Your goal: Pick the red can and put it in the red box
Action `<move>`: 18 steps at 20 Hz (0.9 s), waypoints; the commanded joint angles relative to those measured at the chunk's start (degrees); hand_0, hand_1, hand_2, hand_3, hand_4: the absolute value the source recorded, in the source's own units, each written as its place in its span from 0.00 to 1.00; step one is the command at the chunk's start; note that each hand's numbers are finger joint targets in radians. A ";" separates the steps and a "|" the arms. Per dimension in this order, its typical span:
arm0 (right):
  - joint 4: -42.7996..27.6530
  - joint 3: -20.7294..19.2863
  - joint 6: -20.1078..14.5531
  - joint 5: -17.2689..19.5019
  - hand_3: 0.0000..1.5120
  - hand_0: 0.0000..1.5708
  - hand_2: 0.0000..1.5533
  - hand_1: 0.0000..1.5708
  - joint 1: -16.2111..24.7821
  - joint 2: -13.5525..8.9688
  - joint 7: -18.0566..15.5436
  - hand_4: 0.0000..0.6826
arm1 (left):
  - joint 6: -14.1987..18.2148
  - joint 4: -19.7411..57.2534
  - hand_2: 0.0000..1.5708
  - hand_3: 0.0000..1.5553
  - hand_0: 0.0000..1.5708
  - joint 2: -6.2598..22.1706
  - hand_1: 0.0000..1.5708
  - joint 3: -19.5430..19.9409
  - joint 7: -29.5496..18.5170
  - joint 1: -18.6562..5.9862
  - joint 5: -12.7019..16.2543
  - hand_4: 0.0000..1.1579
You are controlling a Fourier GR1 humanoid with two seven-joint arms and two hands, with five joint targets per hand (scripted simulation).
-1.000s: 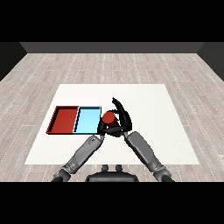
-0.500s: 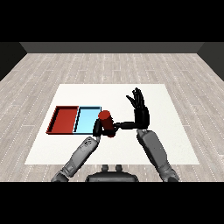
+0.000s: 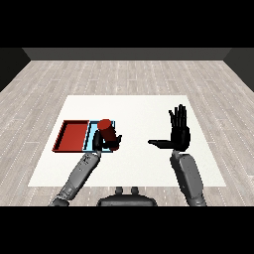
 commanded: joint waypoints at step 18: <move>17.74 -5.67 8.94 0.58 0.00 0.00 0.00 0.00 10.14 -0.64 -10.47 0.00 | -4.48 23.17 0.97 0.93 0.98 16.94 0.98 15.45 9.17 -11.58 -9.54 0.93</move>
